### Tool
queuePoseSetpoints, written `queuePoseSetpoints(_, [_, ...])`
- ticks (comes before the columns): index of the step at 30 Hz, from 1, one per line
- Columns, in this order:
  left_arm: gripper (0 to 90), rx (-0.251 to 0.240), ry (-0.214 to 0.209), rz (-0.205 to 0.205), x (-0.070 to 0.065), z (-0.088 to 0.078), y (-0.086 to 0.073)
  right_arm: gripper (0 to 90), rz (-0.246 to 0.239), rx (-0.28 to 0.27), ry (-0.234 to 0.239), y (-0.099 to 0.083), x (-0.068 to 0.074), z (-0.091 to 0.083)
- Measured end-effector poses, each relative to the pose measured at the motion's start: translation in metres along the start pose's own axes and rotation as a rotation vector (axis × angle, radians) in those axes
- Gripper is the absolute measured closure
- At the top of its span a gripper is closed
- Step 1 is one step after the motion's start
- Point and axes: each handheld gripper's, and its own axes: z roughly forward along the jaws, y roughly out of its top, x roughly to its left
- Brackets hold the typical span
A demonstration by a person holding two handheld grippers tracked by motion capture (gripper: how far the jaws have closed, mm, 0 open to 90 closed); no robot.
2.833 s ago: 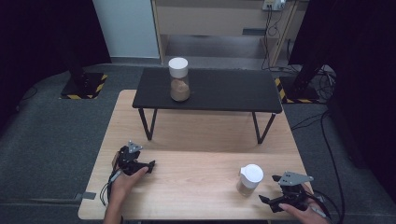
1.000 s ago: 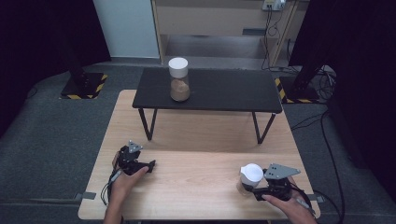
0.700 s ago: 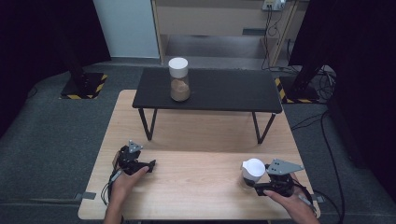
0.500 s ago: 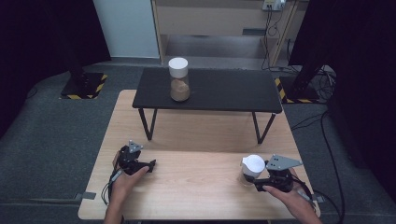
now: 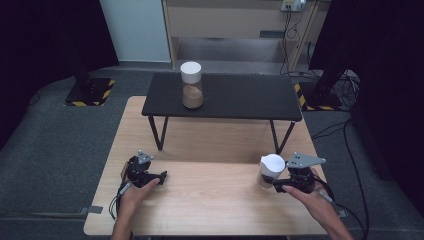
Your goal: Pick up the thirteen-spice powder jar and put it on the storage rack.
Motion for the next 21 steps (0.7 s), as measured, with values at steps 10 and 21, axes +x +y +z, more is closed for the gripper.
queuePoseSetpoints(10, [0.0, 0.000, 0.000, 0.001, 0.000, 0.000, 0.000, 31.4, 0.003, -0.004, 0.003, 0.024, -0.007, -0.003])
queuePoseSetpoints(21, [0.0, 0.000, -0.001, 0.001, 0.000, 0.000, 0.000, 31.4, -0.002, -0.006, 0.008, 0.054, -0.012, -0.009])
